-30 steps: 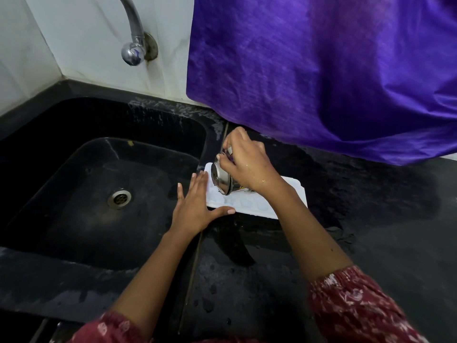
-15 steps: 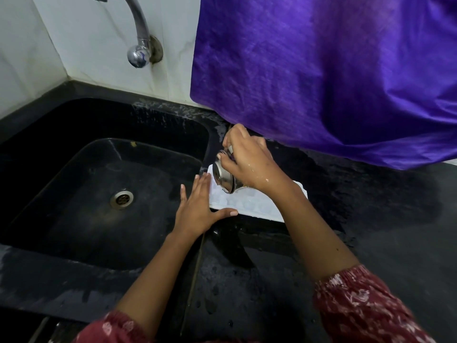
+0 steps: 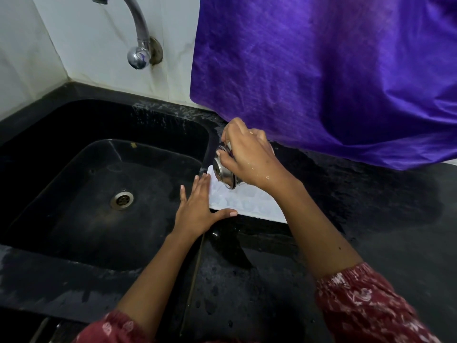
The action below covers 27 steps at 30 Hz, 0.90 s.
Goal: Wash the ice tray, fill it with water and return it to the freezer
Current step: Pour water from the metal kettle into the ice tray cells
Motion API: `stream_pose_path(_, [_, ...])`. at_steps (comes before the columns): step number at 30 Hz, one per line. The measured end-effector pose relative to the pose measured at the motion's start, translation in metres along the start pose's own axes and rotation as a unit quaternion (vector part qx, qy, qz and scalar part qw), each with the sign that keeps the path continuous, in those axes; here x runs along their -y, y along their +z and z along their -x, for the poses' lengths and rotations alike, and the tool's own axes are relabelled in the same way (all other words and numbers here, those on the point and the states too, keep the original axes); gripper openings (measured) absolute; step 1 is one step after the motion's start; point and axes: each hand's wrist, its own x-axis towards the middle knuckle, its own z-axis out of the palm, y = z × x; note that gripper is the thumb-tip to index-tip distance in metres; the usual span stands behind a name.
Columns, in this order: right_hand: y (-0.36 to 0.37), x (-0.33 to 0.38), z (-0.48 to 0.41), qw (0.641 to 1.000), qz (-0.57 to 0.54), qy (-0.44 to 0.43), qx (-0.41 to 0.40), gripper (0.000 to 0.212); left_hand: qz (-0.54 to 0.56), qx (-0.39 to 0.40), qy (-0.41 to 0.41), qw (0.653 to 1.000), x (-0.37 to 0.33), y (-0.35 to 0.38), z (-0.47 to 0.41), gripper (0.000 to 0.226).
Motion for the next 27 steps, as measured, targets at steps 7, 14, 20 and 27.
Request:
stream_pose_path(7, [0.007, -0.007, 0.0, 1.0, -0.013, -0.004, -0.01, 0.019, -0.001, 0.003, 0.0, 1.0, -0.001, -0.001, 0.001, 0.111])
stream_pose_path(14, [0.026, -0.032, 0.007, 0.988, -0.145, 0.047, -0.035, 0.015, -0.016, 0.016, -0.006, 1.0, 0.0, -0.002, 0.001, 0.118])
stream_pose_path(20, [0.029, -0.055, 0.023, 0.933, -0.297, 0.165, -0.118, 0.01, -0.129, 0.019, -0.014, 0.991, -0.006, -0.007, -0.002, 0.138])
stream_pose_path(27, [0.027, -0.07, 0.032, 0.824, -0.459, 0.268, -0.197, 0.014, 0.064, -0.012, 0.068, 0.996, -0.038, -0.014, -0.01, 0.103])
